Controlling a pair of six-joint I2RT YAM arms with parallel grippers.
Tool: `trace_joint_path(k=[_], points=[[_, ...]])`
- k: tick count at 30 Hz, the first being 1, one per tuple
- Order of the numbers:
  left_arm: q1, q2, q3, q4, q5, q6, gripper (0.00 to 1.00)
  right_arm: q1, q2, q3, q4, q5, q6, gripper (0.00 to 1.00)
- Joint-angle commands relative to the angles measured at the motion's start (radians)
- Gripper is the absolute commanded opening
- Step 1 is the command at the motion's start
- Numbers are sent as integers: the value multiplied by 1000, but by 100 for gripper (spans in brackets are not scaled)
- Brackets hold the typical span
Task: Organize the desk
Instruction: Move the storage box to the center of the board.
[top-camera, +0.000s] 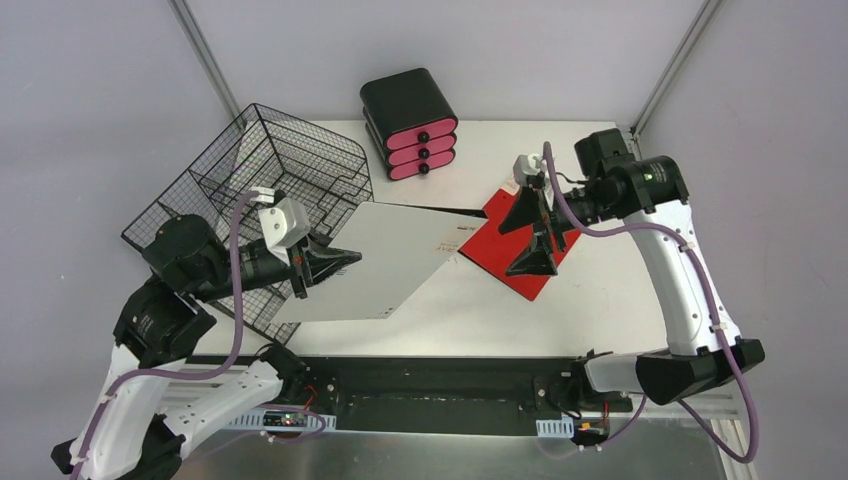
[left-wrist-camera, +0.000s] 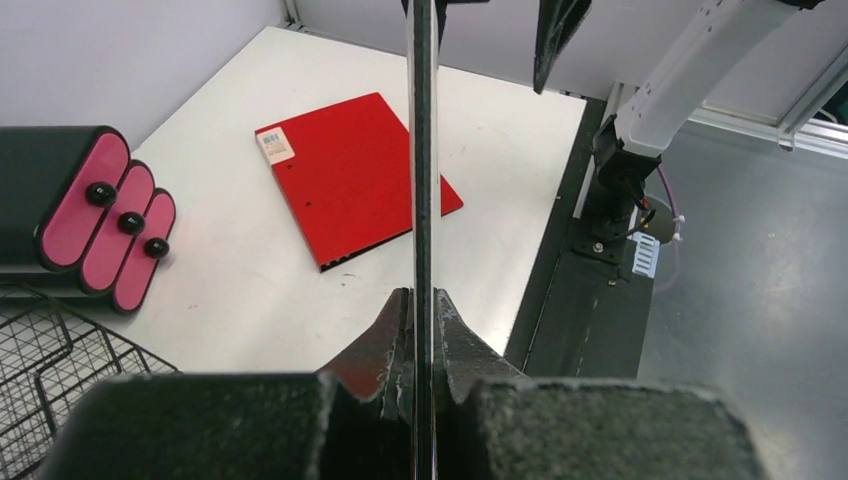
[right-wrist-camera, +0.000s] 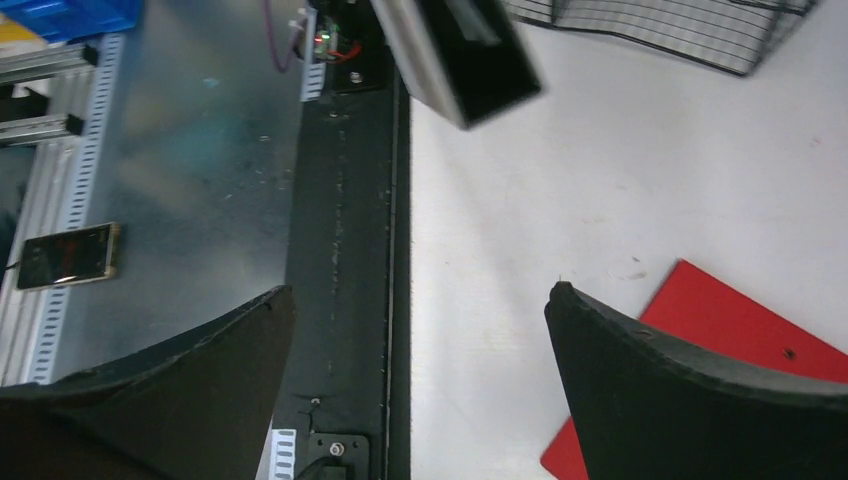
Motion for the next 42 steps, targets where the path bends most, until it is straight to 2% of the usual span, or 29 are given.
trace_joint_path(k=[1, 2, 5, 7, 8, 9, 10, 12, 18, 27, 28, 31, 32, 35, 37, 38, 40, 41, 42], points=[[11, -34, -33, 100, -7, -55, 0, 52, -4, -60, 34, -227, -59, 99], [11, -46, -52, 124, -9, -61, 0, 59, -13, -87, 72, -269, -29, 99], [11, -76, -91, 191, -26, -131, 0, 91, -55, -182, 367, -311, 206, 99], [11, -99, -113, 241, -44, -168, 0, 126, -99, -278, 640, -244, 437, 99], [11, -107, -121, 259, -59, -179, 0, 144, -127, -333, 788, -244, 477, 99], [11, -113, -129, 274, -70, -191, 0, 158, -156, -383, 935, -154, 648, 100], [11, -118, -135, 289, -80, -200, 0, 164, -178, -431, 1050, -126, 773, 99], [11, -126, -148, 316, -97, -218, 0, 166, -199, -493, 1248, -110, 902, 100], [11, -114, -180, 397, -92, -264, 0, 226, -147, -564, 1606, -122, 1093, 100], [11, -145, -248, 488, -166, -337, 0, 316, -122, -585, 1805, -122, 1093, 100], [10, -154, -262, 500, -187, -349, 0, 317, -119, -592, 1842, -169, 1256, 91], [11, -176, -301, 527, -237, -379, 0, 319, -113, -608, 1958, -182, 1398, 74], [11, -179, -309, 531, -247, -386, 0, 319, -111, -615, 2011, -183, 1428, 64], [11, -185, -321, 521, -278, -393, 0, 324, -109, -621, 2052, -174, 1478, 22], [10, -185, -314, 493, -314, -386, 0, 324, -112, -628, 2050, -166, 1476, 5], [10, -186, -306, 473, -336, -384, 0, 324, -114, -633, 2044, -158, 1470, 0], [11, -185, -277, 399, -411, -387, 1, 324, -117, -635, 1991, -140, 1423, 0], [11, -180, -251, 341, -462, -388, 7, 324, -115, -632, 1956, -131, 1396, 0], [10, -172, -222, 281, -508, -386, 18, 324, -114, -630, 1926, -125, 1377, 0]])
